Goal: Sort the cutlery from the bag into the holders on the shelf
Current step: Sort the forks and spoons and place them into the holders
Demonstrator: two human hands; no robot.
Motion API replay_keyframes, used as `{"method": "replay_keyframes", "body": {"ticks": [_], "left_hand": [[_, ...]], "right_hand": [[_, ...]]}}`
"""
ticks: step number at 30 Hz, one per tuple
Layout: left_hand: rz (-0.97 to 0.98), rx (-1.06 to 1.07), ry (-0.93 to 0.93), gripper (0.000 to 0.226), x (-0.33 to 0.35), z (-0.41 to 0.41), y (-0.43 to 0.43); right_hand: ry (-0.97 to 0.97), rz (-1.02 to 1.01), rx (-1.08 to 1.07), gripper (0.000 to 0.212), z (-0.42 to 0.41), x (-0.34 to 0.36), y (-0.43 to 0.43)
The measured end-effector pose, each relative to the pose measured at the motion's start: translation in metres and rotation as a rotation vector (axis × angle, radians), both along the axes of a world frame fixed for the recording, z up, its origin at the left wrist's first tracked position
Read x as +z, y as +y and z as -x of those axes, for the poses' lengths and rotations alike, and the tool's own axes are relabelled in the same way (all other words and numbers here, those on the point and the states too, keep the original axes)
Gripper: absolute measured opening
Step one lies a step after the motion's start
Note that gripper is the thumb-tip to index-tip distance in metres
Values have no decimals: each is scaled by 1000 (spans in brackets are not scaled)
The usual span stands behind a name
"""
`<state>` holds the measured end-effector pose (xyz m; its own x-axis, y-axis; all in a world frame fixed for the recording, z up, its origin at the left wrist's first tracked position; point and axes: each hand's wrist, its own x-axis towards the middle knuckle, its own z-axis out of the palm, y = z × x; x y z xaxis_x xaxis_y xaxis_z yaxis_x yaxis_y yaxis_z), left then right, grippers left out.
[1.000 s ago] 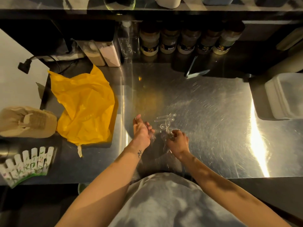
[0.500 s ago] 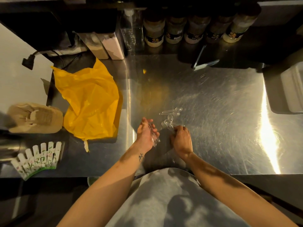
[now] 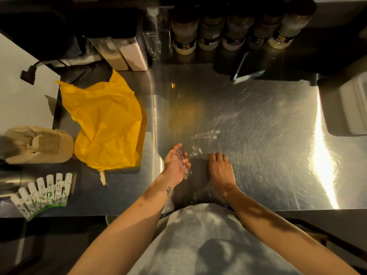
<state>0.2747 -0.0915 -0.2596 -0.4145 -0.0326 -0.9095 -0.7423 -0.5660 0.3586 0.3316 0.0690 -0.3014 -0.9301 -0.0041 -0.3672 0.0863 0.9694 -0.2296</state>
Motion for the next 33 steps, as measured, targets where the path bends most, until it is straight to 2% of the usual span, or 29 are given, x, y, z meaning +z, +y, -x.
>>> {"method": "replay_keyframes", "body": {"ticks": [4,8,10,14,18,23,27,30,32,33], "left_hand": [[4,9,-14,28,-4,-3,0],[-38,44,-25,23,0,-4,2],[-53,44,-18,17,0,-4,4],[-55,-31,44,12,-1,-4,6],[-40,-49,77,25,-3,-3,12],[1,-52,108,26,0,-2,26],[-57,-5,78,18,-1,2,31],[-124,64,55,36,2,5,33],[-126,52,51,47,3,7,32],[-107,21,52,46,3,6,31]], "right_hand": [[21,-80,126,42,0,-1,7],[-8,-38,97,44,0,3,10],[-16,66,4,48,-1,6,10],[36,259,-180,27,0,10,11],[90,456,-350,22,3,13,9],[101,681,-322,16,10,26,-1],[76,676,-311,19,15,36,-10],[86,667,-252,45,15,44,-14],[62,606,-197,35,16,43,-15],[37,568,-170,32,16,39,-16]]}}
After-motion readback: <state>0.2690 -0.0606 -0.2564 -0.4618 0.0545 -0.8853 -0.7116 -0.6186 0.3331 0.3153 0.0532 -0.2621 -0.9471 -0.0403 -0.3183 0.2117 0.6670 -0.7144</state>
